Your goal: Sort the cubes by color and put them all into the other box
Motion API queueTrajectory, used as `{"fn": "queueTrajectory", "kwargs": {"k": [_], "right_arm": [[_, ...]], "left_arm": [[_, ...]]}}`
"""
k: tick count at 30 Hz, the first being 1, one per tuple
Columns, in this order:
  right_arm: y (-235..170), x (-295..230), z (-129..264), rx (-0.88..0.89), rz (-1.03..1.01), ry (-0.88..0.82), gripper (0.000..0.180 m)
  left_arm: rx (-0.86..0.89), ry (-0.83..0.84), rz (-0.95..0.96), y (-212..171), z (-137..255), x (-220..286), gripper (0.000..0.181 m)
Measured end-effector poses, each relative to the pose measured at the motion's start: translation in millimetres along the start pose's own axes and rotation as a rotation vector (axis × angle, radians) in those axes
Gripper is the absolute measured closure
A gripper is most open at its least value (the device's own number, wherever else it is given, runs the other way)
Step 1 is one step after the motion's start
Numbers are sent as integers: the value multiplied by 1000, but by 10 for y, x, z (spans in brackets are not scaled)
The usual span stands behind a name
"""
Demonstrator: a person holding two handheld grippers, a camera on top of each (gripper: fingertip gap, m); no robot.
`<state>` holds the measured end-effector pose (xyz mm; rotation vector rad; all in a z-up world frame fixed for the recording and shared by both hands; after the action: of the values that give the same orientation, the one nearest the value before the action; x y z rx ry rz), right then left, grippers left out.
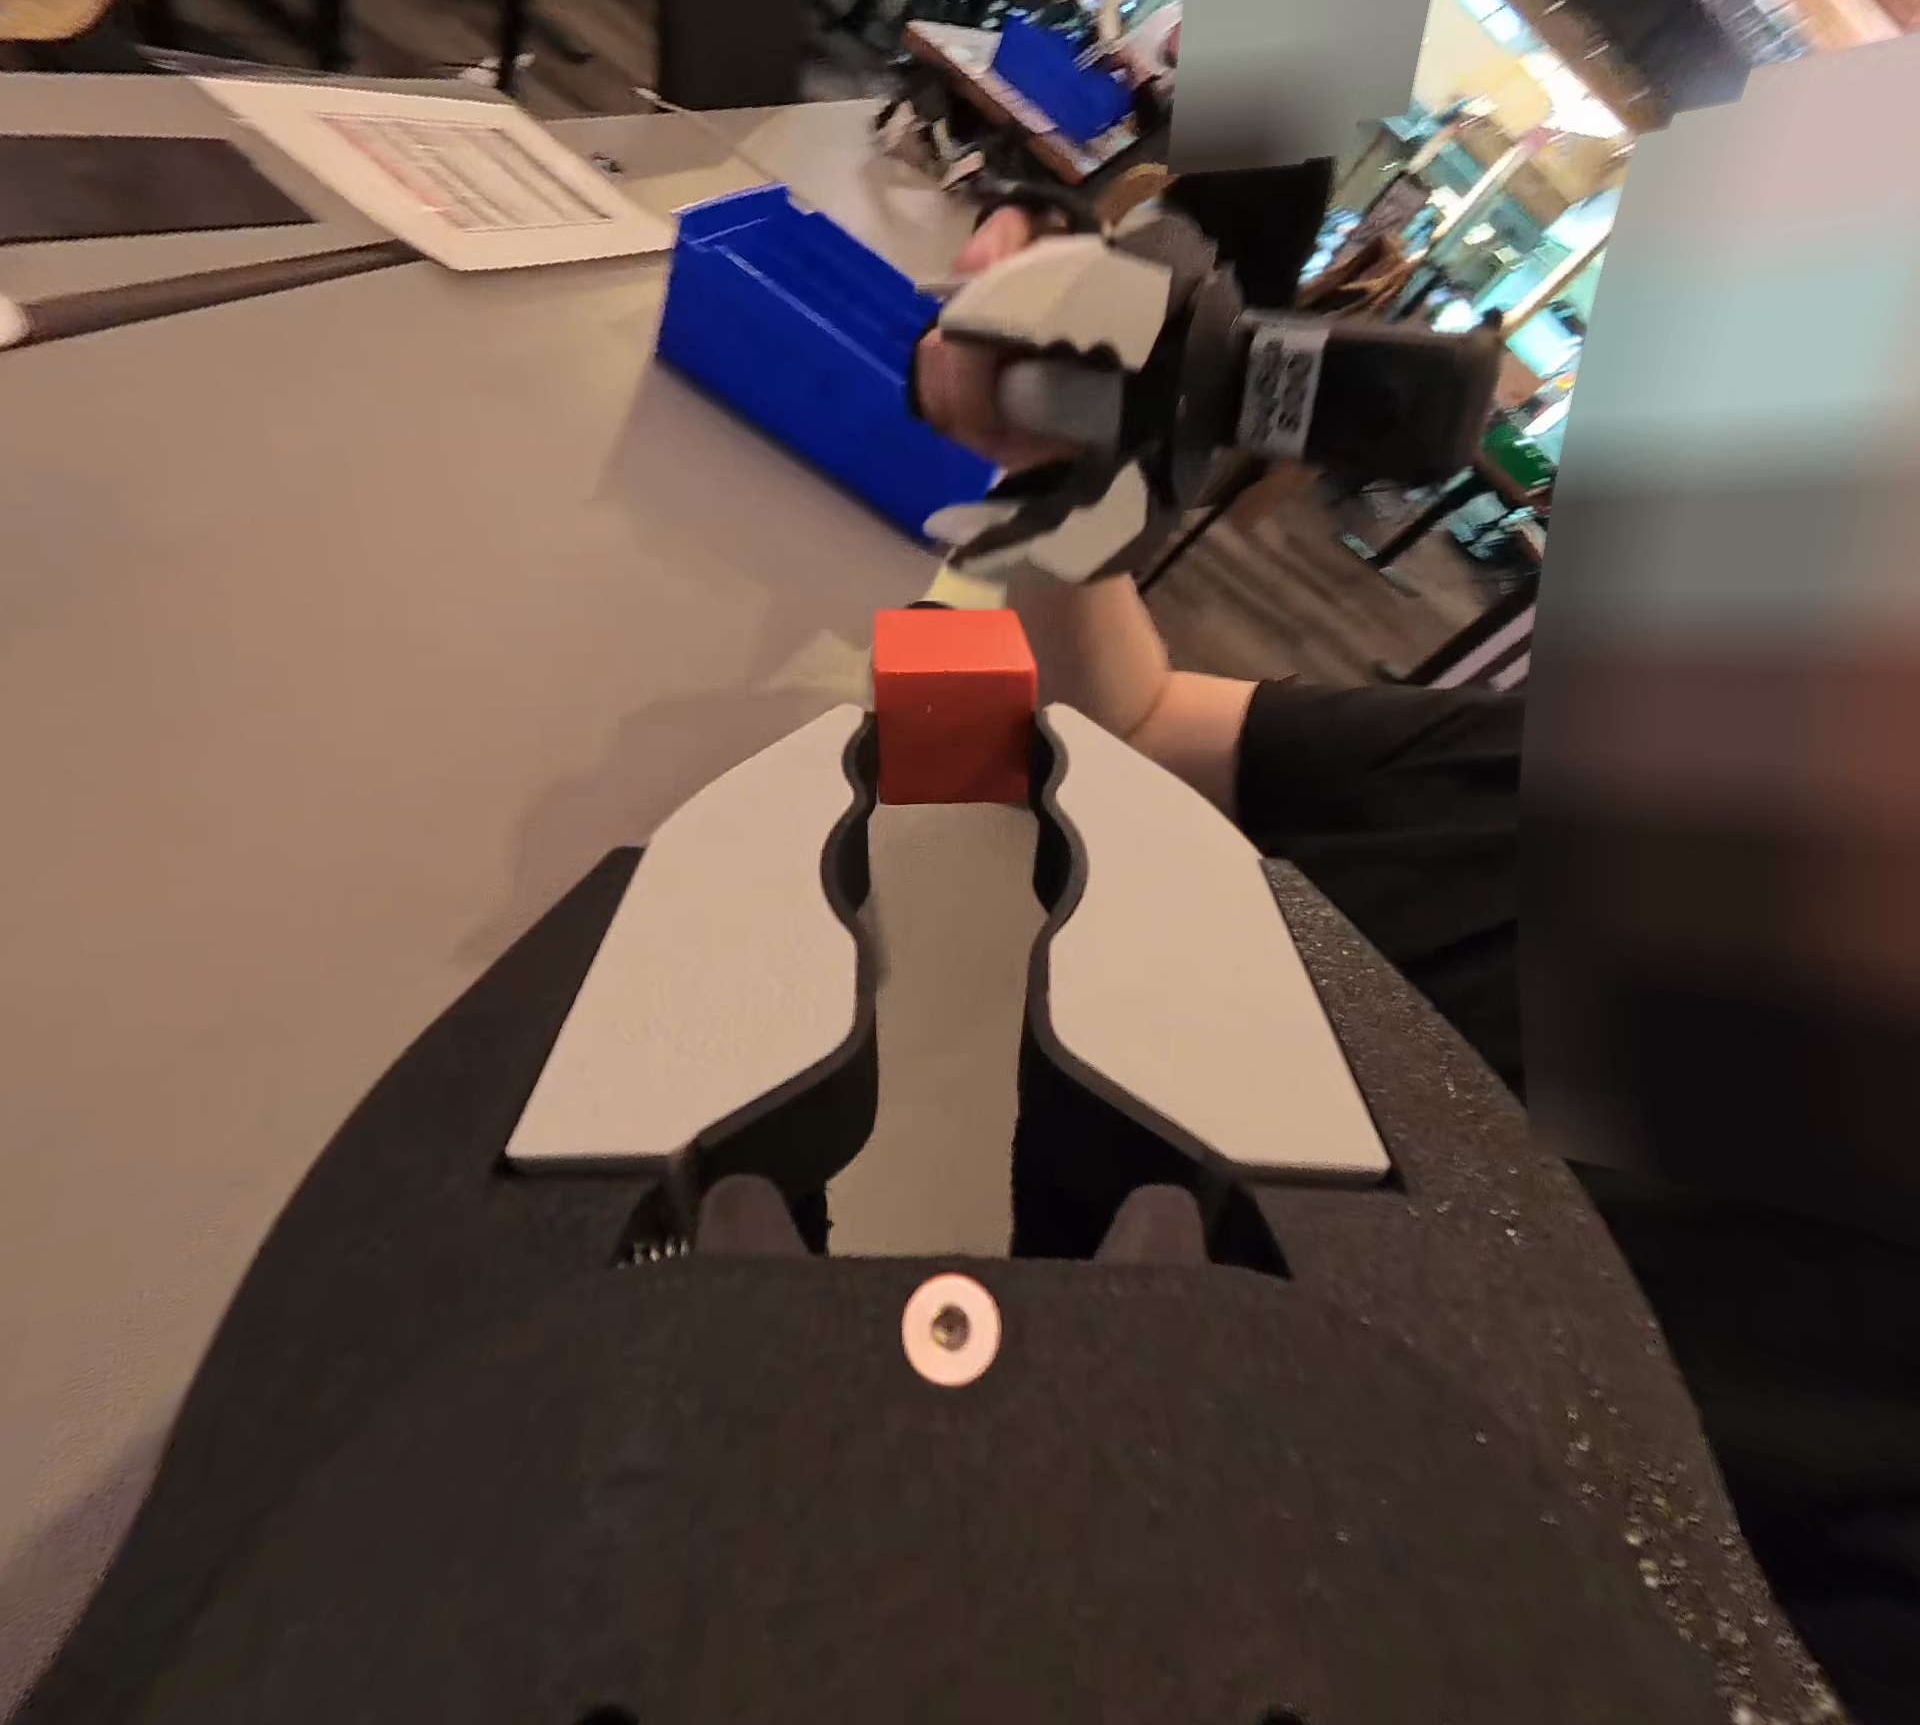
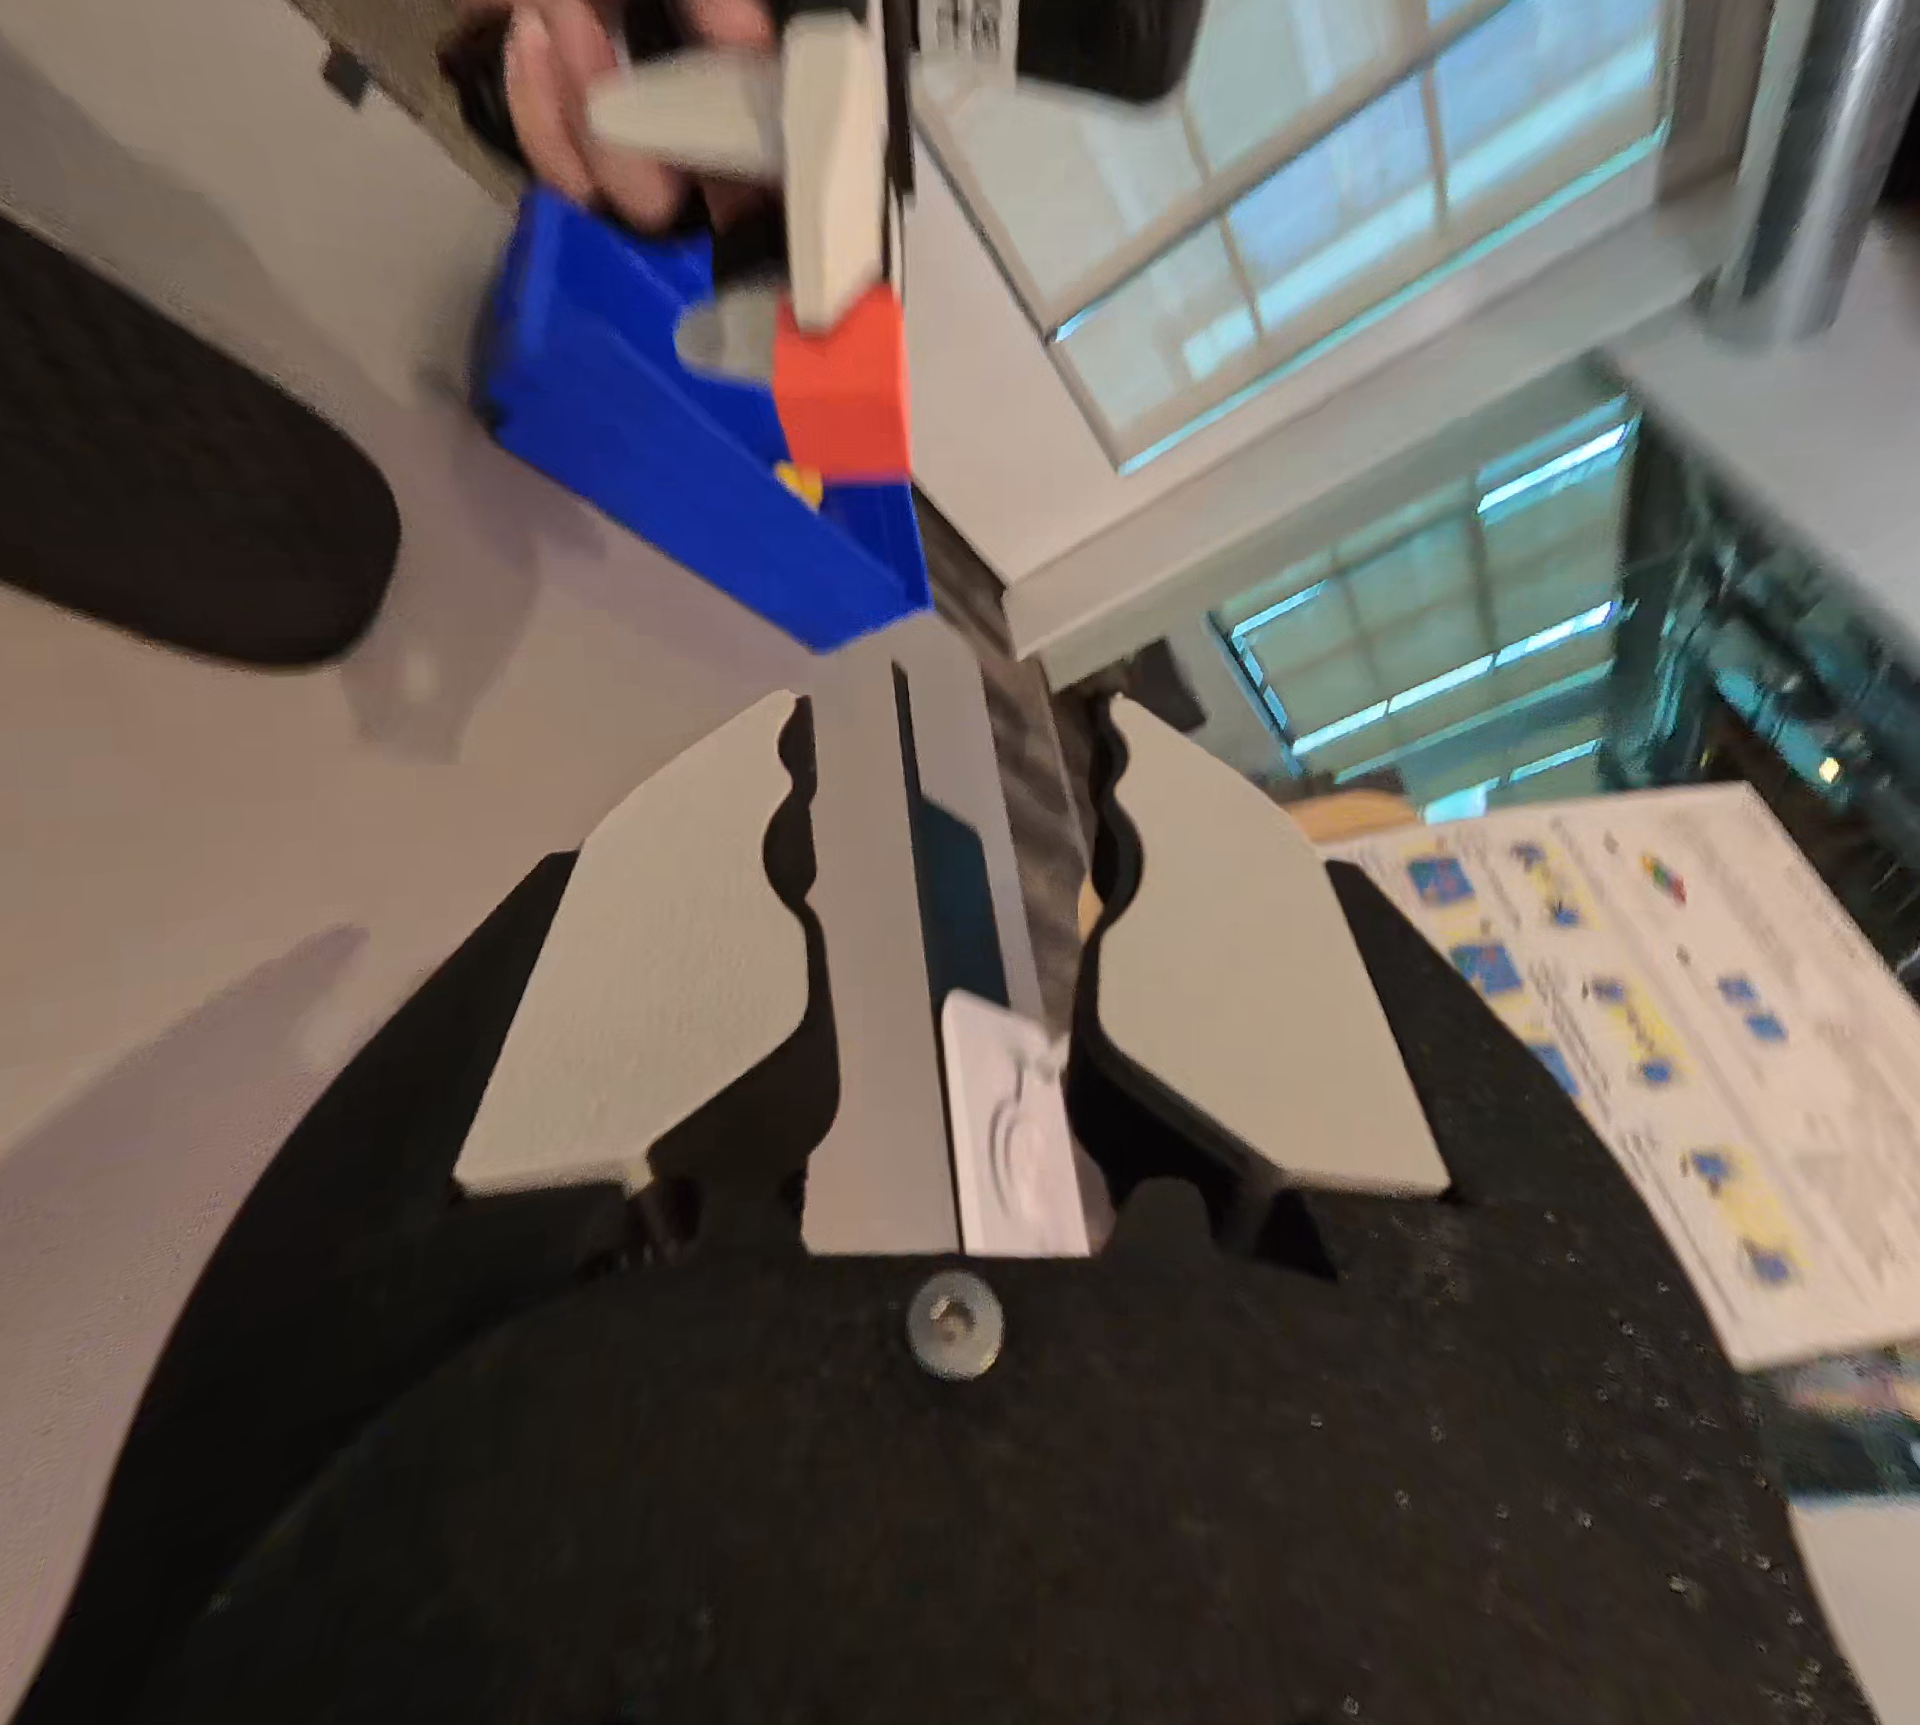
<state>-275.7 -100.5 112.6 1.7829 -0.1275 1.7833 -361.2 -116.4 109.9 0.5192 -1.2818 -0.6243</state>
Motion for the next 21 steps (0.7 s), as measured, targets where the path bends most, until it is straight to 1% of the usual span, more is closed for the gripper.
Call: {"fn": "queueTrajectory", "kwargs": {"k": [2,4,5,8,11,13,16,21], "right_arm": [[214,4,-51,85,-1,-52,130],[326,13,-62,136,-7,-84,130],[341,13,-68,140,-2,-95,130],[358,-80,-108,147,10,-53,129],[370,-148,-149,158,11,-26,130],[360,-187,-167,150,34,-15,135],[357,-221,-172,154,52,-2,150],[374,-239,-167,179,31,22,150]], "left_arm": [[-16,-55,20,-31,-119,57,153],[-30,-91,39,-57,-212,80,153],[-37,-115,51,-69,-253,97,153],[-49,-174,68,-85,-355,138,153],[-65,-186,60,-109,-446,122,153],[-71,-220,71,-117,-483,153,153],[-83,-241,73,-131,-512,172,153],[-95,-263,108,-151,-511,175,153]]}}
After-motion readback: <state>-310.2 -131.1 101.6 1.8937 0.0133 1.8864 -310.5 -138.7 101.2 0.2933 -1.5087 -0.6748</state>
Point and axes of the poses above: each gripper's, where its closed fingertips meet, z back along the fingers, y out of its top, x = y × z across the jaws, the point moved 1 cm from there along z, back along the fingers, and after that the axes turned 14 degrees about z, right-handed, at the moved point
